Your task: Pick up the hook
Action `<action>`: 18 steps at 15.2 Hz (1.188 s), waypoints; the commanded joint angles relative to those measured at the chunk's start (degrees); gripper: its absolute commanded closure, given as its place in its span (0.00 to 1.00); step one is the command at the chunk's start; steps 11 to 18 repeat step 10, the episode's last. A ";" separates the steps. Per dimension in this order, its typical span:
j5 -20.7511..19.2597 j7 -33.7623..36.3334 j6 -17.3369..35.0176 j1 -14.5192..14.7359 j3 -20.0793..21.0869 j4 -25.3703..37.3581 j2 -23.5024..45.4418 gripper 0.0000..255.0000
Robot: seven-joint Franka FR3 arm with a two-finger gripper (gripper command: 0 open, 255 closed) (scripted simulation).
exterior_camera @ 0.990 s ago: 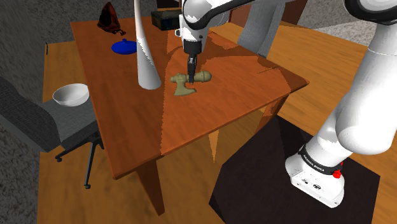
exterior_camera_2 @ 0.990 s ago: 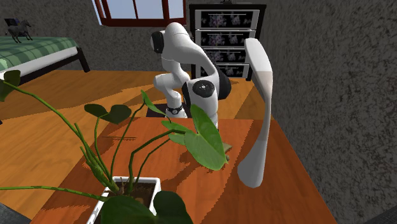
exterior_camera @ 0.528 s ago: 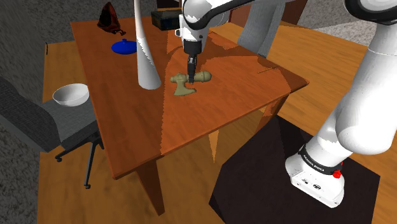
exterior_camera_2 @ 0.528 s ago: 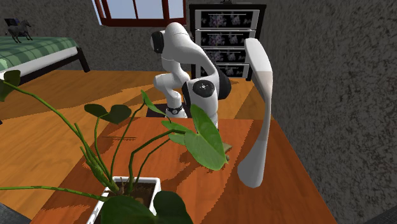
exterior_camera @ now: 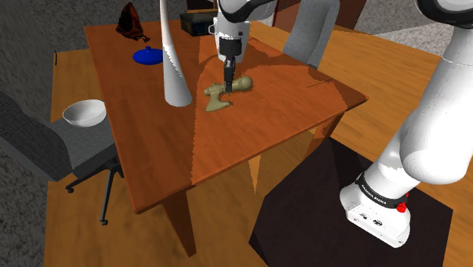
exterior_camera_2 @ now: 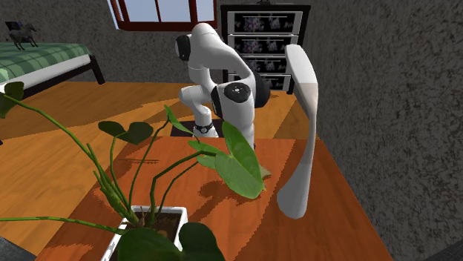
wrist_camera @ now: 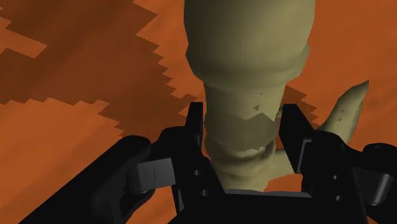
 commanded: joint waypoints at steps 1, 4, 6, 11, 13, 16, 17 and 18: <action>-0.04 0.14 -1.48 -0.02 -0.01 1.20 -0.27 1.00; -0.08 0.35 -3.63 -0.04 -0.02 2.90 -0.74 1.00; -0.11 0.49 -5.08 -0.06 -0.02 4.10 -0.99 1.00; -0.14 0.64 -6.65 -0.07 -0.03 5.46 -1.21 1.00; -0.14 0.64 -6.65 -0.07 -0.03 5.46 -1.21 1.00; -0.14 0.64 -6.65 -0.07 -0.03 5.46 -1.21 1.00; -0.14 0.64 -6.65 -0.07 -0.03 5.46 -1.21 1.00; -0.14 0.64 -6.65 -0.07 -0.03 5.46 -1.21 1.00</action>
